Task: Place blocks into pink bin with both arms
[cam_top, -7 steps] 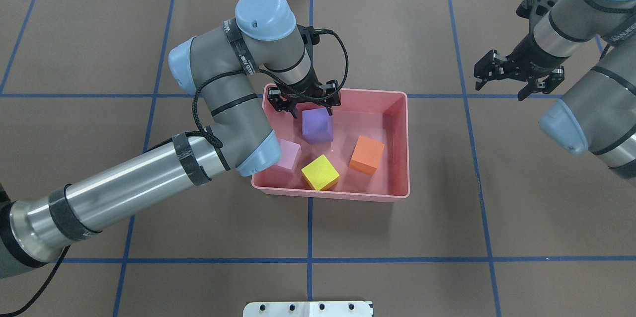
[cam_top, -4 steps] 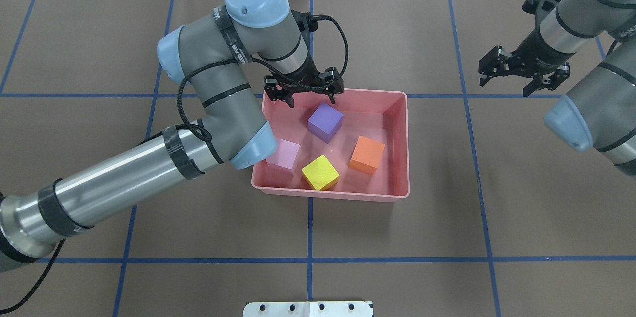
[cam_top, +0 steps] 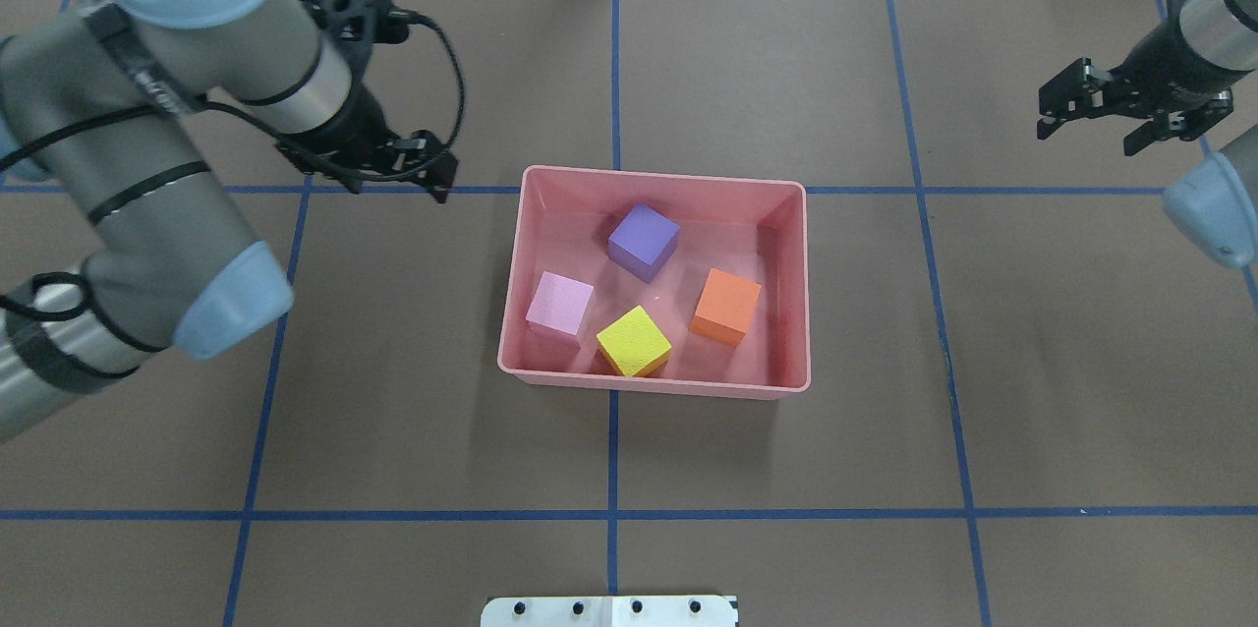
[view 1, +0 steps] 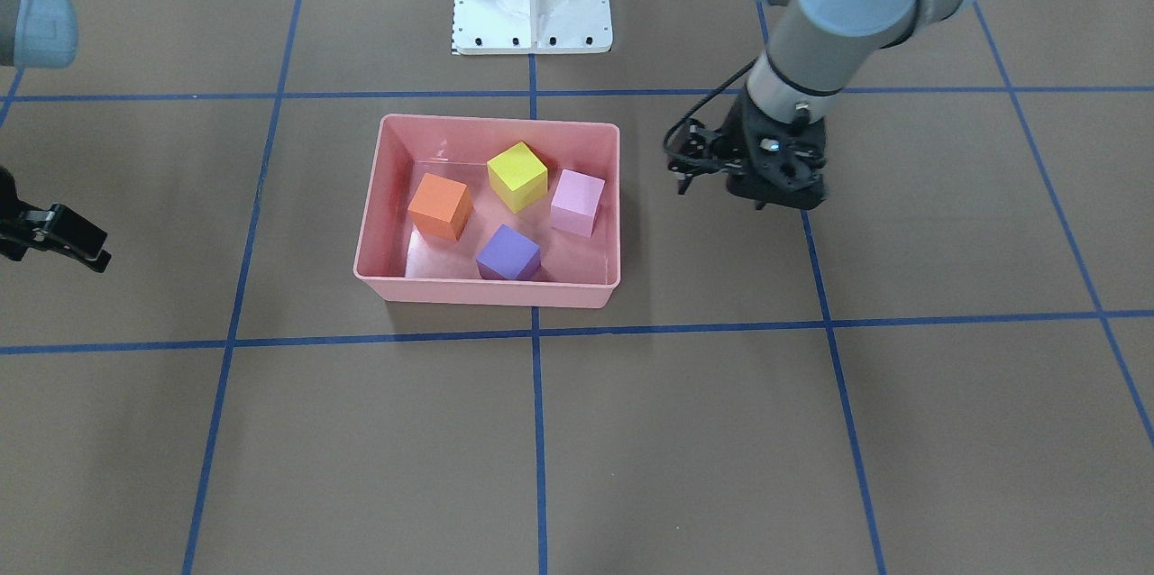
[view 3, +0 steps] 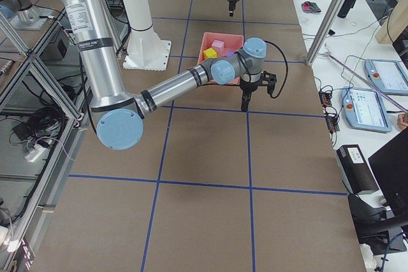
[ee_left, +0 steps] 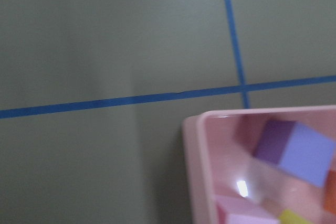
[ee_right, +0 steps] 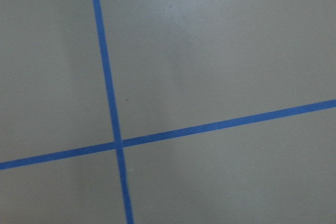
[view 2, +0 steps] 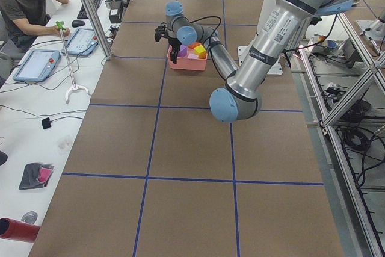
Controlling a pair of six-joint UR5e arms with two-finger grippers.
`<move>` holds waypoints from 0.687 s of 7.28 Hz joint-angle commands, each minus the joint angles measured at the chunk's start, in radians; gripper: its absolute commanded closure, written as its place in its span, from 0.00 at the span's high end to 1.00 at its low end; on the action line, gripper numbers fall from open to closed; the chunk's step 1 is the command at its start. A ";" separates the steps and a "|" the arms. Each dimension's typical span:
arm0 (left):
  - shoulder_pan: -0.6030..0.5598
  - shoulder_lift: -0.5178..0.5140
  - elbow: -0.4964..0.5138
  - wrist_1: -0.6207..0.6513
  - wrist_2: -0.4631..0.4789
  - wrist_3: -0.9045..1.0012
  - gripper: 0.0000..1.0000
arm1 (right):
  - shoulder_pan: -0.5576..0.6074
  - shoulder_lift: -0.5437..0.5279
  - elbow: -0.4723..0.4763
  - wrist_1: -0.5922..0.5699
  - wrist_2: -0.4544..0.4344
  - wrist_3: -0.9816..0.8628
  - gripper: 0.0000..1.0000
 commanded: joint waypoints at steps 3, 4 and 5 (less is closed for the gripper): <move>-0.420 0.369 0.011 0.017 -0.108 0.627 0.99 | 0.111 -0.130 -0.021 0.000 0.007 -0.276 1.00; -0.506 0.371 0.088 0.016 -0.140 0.718 0.99 | 0.118 -0.137 -0.021 0.000 0.007 -0.285 1.00; -0.575 0.370 0.155 0.016 -0.142 0.804 0.99 | 0.124 -0.144 -0.023 0.000 0.008 -0.285 1.00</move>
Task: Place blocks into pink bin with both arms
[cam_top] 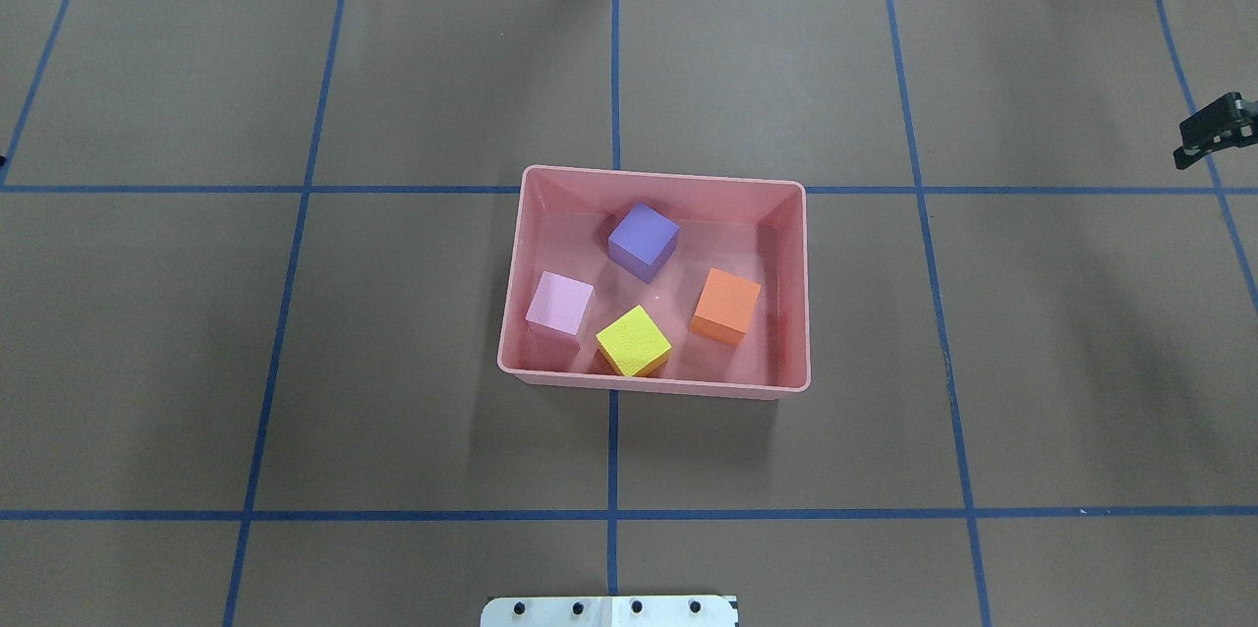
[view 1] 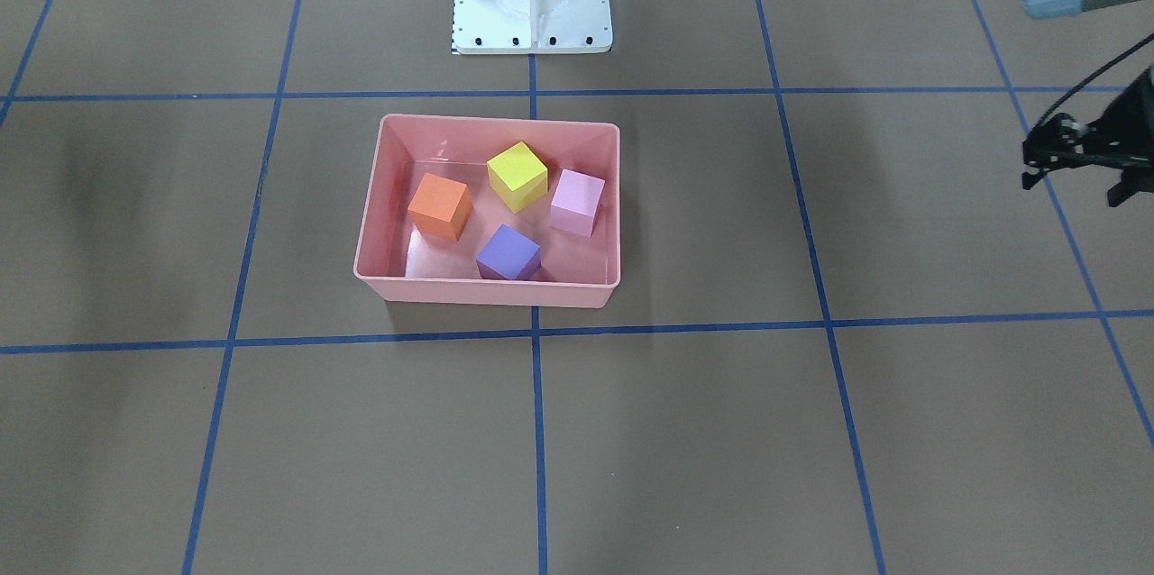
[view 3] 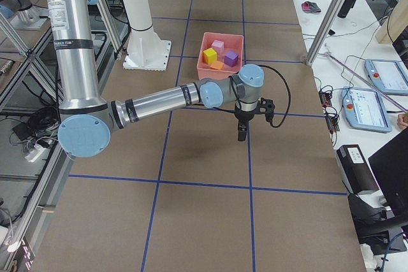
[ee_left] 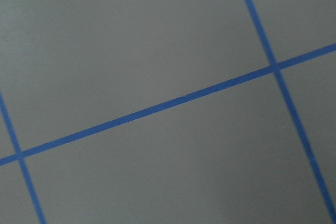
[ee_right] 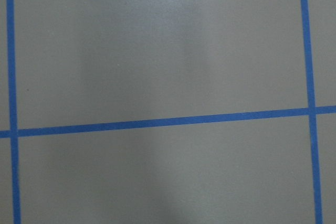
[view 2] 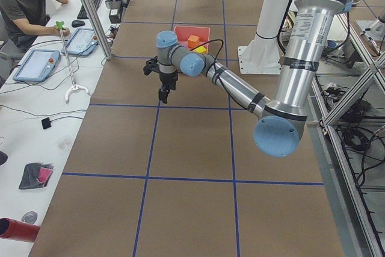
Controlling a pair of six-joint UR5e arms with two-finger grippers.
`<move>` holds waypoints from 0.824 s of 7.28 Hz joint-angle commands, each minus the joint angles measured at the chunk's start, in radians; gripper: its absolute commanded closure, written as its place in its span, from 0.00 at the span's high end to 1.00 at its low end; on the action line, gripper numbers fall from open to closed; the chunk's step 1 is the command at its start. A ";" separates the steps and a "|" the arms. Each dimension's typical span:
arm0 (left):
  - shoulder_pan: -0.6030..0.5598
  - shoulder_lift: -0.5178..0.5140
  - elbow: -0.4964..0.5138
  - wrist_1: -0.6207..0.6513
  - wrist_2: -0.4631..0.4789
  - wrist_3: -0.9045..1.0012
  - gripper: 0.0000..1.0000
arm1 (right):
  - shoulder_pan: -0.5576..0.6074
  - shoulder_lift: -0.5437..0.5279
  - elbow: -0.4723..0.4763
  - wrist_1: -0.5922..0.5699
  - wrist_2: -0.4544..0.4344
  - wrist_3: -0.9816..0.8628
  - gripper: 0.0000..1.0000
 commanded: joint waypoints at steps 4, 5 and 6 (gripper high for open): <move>-0.185 -0.003 0.209 -0.001 -0.088 0.136 0.99 | 0.082 -0.066 0.004 0.000 0.066 -0.070 1.00; -0.200 -0.005 0.228 -0.006 -0.088 0.138 0.99 | 0.102 -0.082 0.004 0.000 0.071 -0.097 1.00; -0.211 -0.005 0.247 -0.004 -0.083 0.202 0.99 | 0.104 -0.091 0.004 0.000 0.071 -0.100 1.00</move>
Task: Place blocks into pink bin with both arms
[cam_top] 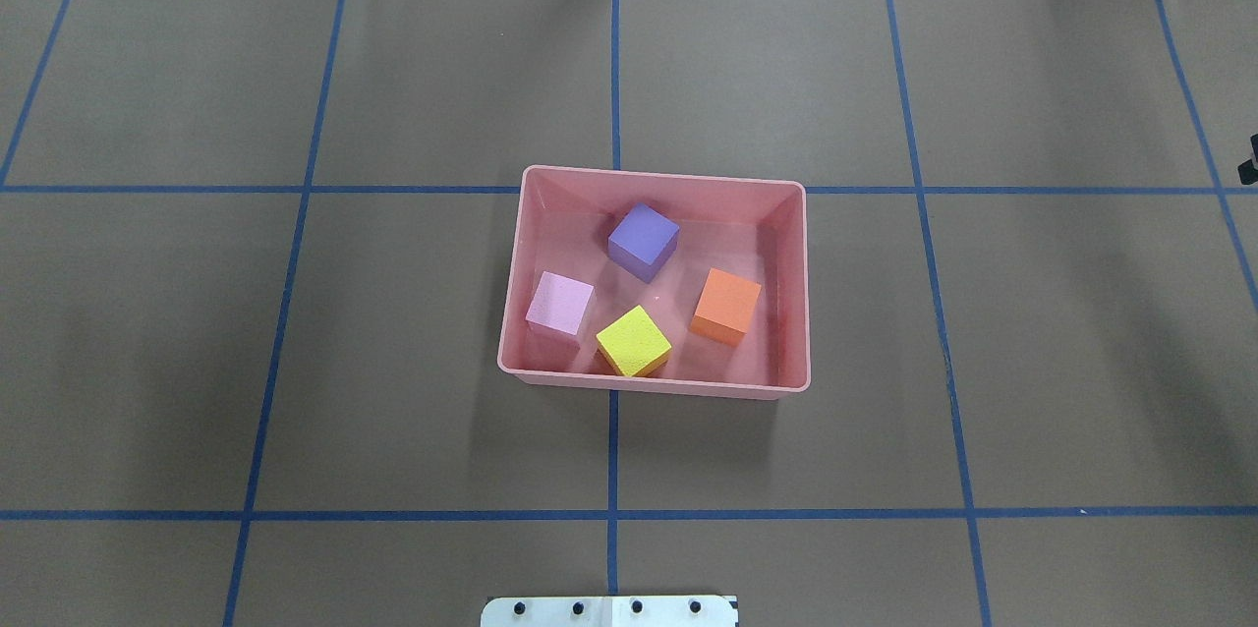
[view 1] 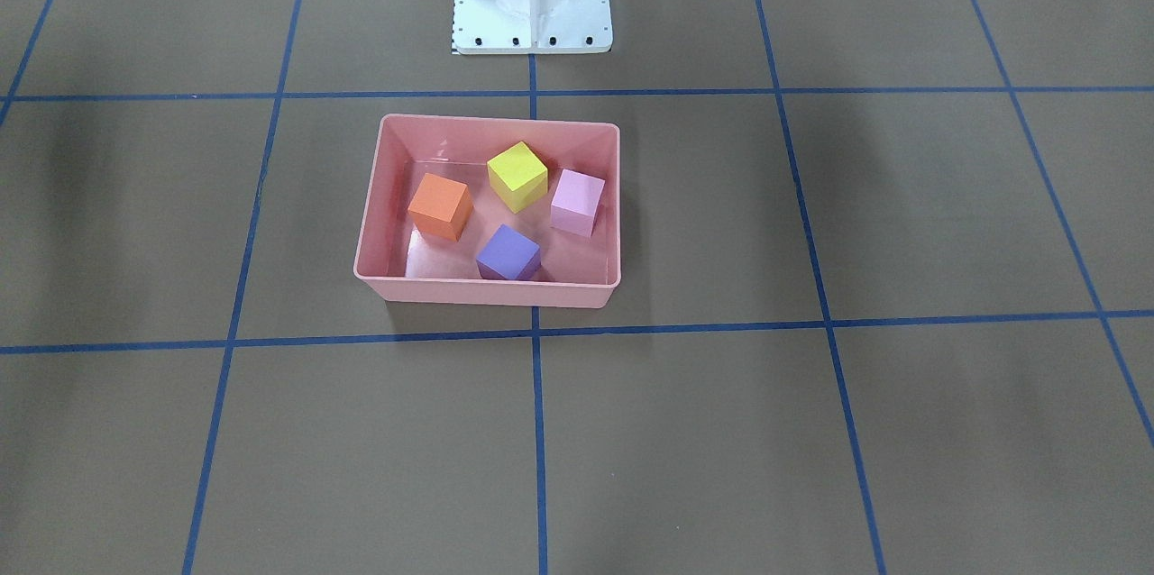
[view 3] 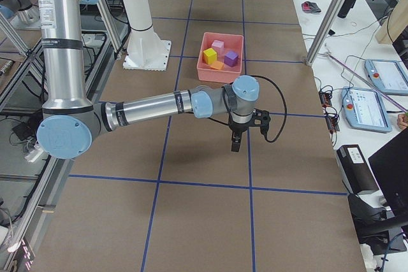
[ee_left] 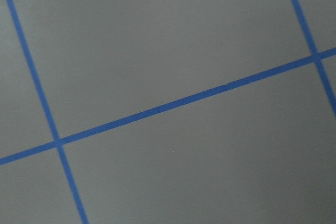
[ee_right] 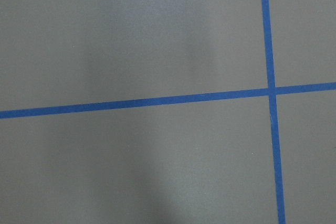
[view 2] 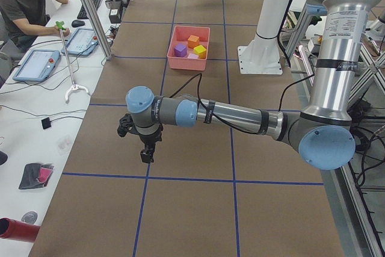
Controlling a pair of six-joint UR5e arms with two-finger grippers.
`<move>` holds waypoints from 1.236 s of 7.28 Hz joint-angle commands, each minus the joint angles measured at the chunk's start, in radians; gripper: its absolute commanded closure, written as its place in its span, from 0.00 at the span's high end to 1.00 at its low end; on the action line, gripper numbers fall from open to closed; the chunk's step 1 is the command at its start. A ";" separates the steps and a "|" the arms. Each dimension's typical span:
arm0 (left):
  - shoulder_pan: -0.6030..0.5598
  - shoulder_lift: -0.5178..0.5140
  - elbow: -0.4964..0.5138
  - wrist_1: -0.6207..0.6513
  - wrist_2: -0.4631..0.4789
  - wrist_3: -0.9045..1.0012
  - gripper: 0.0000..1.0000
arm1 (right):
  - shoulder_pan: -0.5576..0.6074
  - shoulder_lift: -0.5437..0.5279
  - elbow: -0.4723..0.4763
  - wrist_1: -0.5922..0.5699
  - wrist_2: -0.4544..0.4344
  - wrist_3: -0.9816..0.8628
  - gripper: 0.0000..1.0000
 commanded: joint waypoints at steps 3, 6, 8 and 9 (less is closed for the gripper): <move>-0.068 0.016 0.039 0.002 0.000 0.073 1.00 | 0.014 -0.041 -0.009 0.000 0.004 -0.062 1.00; -0.066 0.015 0.046 0.002 0.004 0.065 1.00 | 0.022 -0.047 -0.046 0.000 0.006 -0.056 1.00; -0.066 0.015 0.039 0.011 0.001 0.068 1.00 | 0.081 -0.049 -0.050 0.000 0.004 -0.059 1.00; -0.066 0.016 0.051 0.016 -0.001 0.066 1.00 | 0.085 -0.043 -0.066 0.000 0.004 -0.061 1.00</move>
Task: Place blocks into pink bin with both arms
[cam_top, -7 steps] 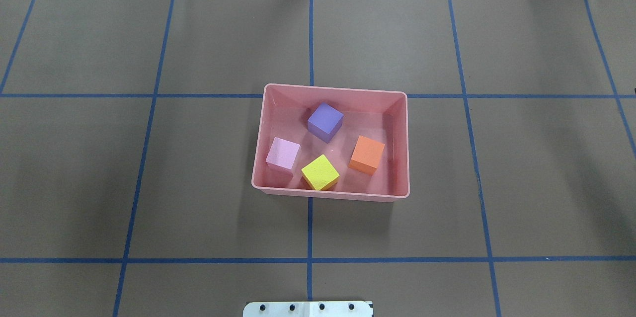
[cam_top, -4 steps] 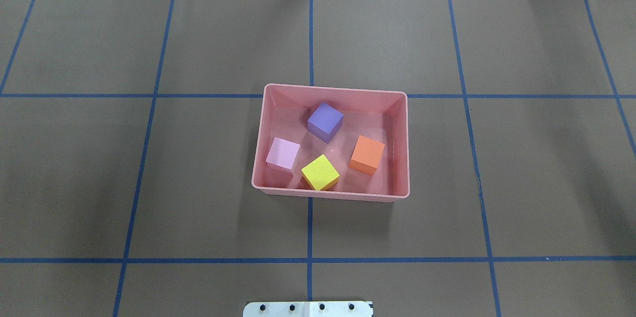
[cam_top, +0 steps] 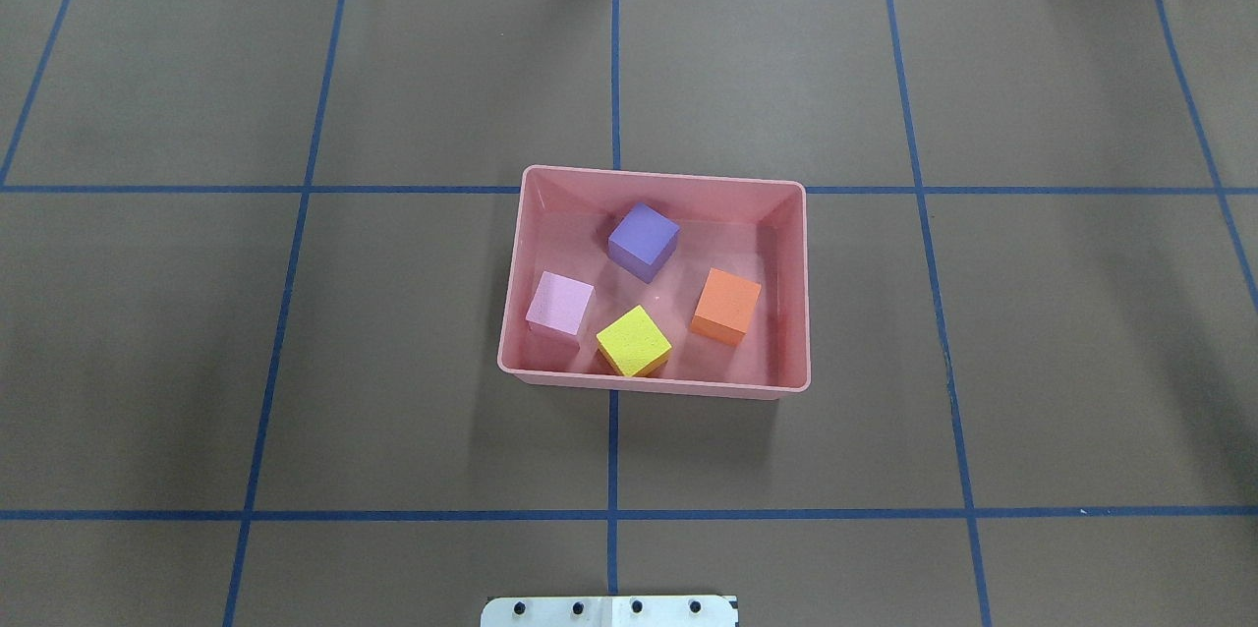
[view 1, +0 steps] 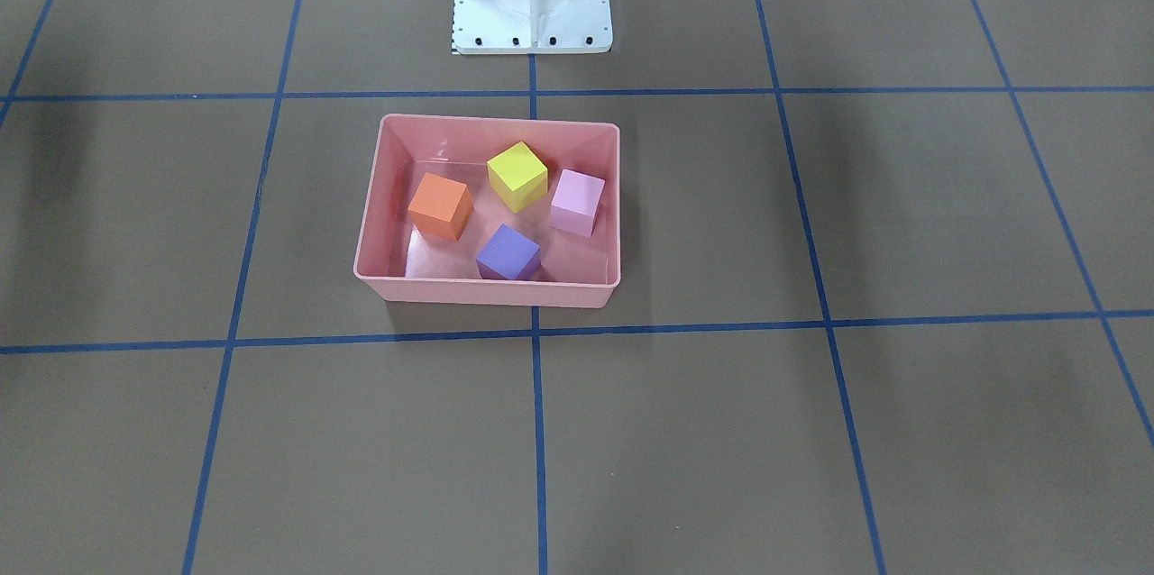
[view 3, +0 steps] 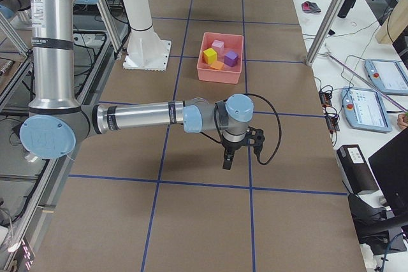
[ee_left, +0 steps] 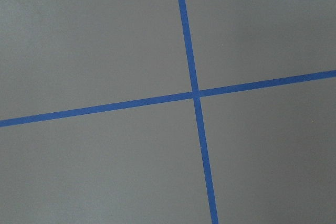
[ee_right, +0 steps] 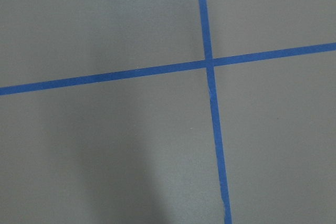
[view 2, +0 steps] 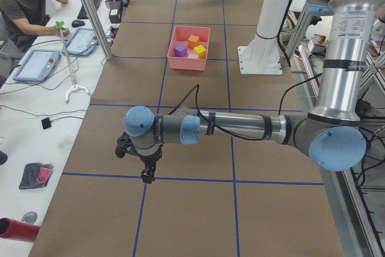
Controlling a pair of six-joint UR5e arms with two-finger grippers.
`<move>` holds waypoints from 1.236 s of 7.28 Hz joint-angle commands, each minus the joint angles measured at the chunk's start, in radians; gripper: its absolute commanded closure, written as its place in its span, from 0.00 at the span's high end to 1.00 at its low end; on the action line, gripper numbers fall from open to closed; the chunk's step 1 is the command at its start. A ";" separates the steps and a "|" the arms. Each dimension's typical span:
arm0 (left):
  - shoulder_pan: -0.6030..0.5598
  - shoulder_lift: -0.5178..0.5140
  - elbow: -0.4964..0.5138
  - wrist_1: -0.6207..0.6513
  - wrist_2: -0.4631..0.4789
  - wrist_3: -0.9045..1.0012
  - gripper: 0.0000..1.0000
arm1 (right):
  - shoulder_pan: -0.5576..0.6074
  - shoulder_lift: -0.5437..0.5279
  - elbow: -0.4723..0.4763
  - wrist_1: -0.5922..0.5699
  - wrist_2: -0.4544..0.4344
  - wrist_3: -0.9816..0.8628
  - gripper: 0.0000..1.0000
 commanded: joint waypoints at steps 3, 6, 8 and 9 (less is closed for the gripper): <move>0.002 -0.016 0.011 0.060 -0.002 -0.003 1.00 | 0.017 0.004 -0.026 0.080 -0.001 -0.003 1.00; 0.002 -0.008 0.003 0.052 -0.004 -0.003 1.00 | 0.017 0.000 -0.052 0.080 0.014 -0.005 1.00; 0.002 -0.008 -0.006 0.043 -0.004 0.003 1.00 | 0.017 -0.004 -0.051 0.078 0.034 -0.003 1.00; 0.002 -0.016 -0.005 0.032 -0.004 0.003 1.00 | 0.017 -0.004 -0.052 0.078 0.050 -0.002 1.00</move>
